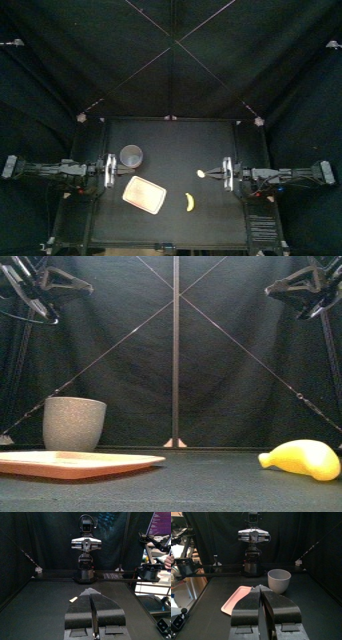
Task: Pick the banana then place it in the grey bowl
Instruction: Pick the banana
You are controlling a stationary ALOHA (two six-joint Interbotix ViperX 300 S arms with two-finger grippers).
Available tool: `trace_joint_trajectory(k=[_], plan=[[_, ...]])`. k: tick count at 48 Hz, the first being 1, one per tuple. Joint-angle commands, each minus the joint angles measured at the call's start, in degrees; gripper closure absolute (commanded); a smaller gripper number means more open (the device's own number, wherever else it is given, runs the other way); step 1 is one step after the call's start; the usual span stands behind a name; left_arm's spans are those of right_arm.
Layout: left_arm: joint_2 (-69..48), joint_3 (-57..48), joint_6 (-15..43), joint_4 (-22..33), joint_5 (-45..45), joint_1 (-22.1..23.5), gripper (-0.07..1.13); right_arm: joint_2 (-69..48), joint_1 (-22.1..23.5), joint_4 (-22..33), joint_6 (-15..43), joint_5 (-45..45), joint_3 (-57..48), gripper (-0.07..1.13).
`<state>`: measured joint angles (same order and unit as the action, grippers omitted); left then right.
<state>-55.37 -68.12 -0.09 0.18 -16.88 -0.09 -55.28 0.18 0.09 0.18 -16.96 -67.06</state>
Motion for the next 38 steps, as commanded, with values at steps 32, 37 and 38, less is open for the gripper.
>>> trace_joint_trajectory(k=[32,37,38], plan=[[1.41,-1.05,0.18,0.53,-0.44,-0.44,1.07,23.55,-4.04,-27.95,37.71,53.96,11.6,0.6],[1.41,-1.41,0.18,0.44,-0.44,-0.44,1.07,24.17,-4.66,-24.26,44.91,58.62,12.92,0.36],[1.41,-1.49,0.26,0.44,-0.35,-0.44,1.07,24.26,-4.75,-23.38,46.05,59.06,13.27,0.31]])
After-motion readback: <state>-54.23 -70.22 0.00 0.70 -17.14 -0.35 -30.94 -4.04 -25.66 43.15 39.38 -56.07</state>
